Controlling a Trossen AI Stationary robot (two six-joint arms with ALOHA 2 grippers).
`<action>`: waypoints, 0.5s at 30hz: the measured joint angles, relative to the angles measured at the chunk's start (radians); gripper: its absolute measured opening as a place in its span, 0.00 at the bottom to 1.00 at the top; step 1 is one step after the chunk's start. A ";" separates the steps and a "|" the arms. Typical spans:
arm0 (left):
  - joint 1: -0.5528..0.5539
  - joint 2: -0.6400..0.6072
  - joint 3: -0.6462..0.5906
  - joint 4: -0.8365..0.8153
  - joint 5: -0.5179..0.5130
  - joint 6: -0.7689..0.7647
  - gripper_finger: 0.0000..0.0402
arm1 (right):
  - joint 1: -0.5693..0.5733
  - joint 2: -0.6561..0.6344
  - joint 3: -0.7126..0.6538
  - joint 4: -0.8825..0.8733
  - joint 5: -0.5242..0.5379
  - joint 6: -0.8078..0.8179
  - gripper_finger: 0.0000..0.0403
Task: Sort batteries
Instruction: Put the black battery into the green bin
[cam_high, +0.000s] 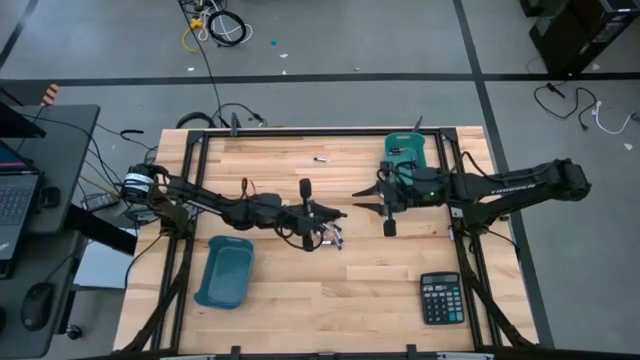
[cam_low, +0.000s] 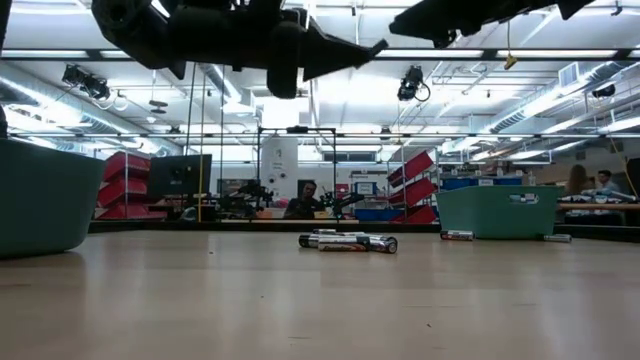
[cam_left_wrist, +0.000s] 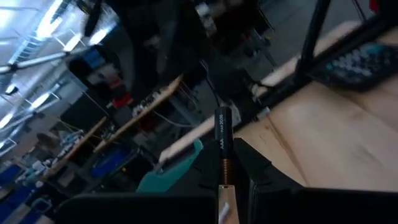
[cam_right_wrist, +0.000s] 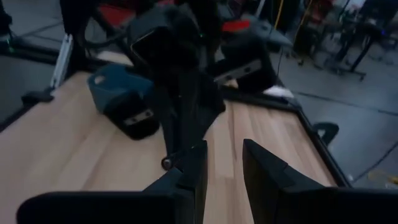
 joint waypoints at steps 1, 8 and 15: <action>0.000 0.000 0.000 0.016 0.000 -0.003 0.03 | 0.004 0.000 -0.004 0.010 -0.009 -0.005 0.22; -0.002 -0.001 0.001 0.099 0.015 -0.008 0.03 | 0.041 0.000 -0.076 0.210 -0.056 -0.095 0.23; -0.003 0.000 0.001 0.103 0.037 -0.033 0.03 | 0.081 0.000 -0.217 0.512 -0.061 -0.237 0.26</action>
